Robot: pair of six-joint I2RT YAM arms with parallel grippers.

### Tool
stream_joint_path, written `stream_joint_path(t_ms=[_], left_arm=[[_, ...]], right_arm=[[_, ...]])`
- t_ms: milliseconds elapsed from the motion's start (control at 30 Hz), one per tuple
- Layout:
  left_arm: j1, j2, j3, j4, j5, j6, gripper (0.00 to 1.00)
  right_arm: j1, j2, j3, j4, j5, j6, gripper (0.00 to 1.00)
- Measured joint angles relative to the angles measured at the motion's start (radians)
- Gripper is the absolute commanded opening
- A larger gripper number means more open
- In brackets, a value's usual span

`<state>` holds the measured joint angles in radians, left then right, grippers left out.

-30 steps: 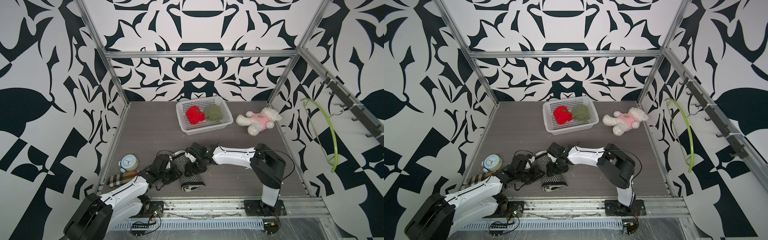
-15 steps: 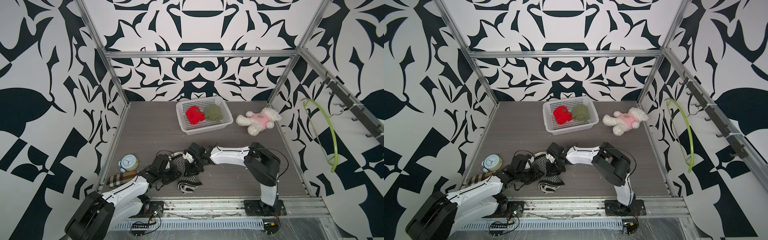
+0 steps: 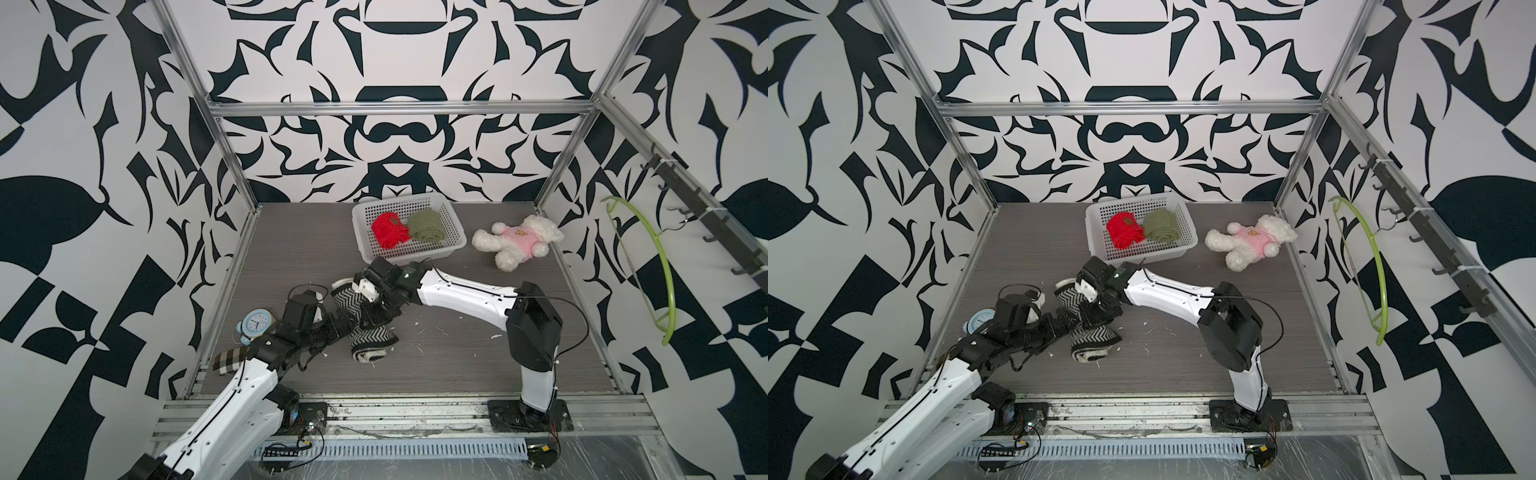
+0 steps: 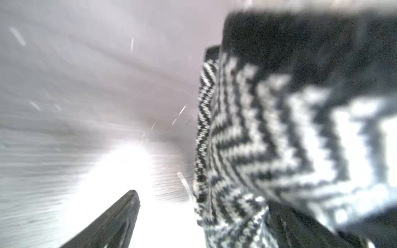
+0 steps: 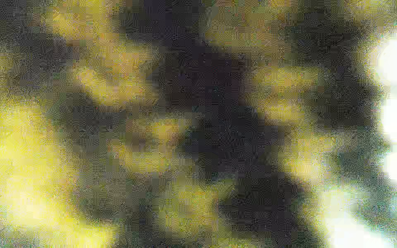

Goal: Roll up the scarf and place it into the basket
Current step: Pick up the scarf at the center of the board, then place the scarf in the basket.

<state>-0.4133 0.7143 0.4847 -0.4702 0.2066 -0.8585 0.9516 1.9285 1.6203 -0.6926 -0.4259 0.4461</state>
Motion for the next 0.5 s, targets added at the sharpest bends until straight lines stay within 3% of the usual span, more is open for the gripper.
stream_joint_path(t_ms=[233, 500], left_arm=[[0.033, 0.008, 0.089, 0.017, 0.001, 0.042, 0.99], [0.048, 0.109, 0.066, -0.014, 0.030, 0.077, 0.99]], right_arm=[[-0.146, 0.035, 0.287, -0.105, -0.051, -0.105, 0.00], [-0.369, 0.349, 0.782, -0.070, -0.069, -0.111, 0.00]])
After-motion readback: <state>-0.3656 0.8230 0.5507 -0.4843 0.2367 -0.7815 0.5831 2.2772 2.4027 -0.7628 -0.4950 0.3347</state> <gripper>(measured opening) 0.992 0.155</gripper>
